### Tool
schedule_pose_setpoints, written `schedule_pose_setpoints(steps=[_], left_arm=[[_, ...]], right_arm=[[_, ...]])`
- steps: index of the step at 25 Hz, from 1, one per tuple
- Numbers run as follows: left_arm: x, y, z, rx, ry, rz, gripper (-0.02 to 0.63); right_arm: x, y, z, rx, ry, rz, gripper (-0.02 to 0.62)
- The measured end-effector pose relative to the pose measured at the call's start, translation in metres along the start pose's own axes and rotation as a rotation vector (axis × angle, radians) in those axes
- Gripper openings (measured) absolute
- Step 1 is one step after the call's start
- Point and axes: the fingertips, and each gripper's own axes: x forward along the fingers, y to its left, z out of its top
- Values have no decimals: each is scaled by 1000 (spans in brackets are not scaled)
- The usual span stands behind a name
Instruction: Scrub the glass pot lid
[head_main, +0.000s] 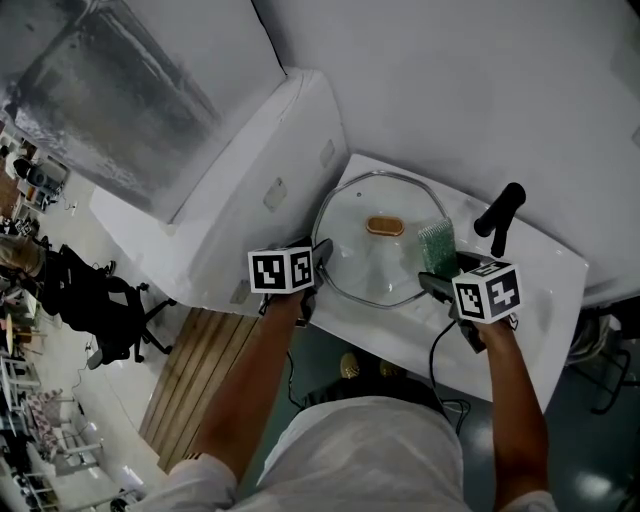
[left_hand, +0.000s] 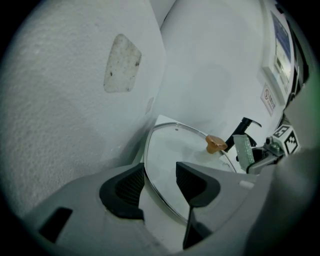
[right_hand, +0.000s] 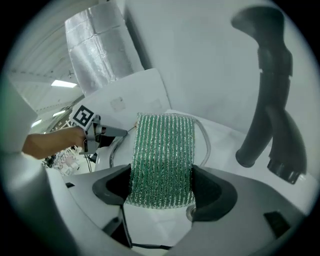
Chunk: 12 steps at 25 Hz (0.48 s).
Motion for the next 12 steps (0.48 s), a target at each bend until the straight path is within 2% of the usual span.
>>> schedule_pose_setpoints(steps=[6,12], left_arm=[[0,1,0,-1,-1,0,212],[-1,0,0,-2,-3,2,212]], right_arm=[[-8,39,4,-271,68,-85,348],[6,82,0,-469,140,-100,348]])
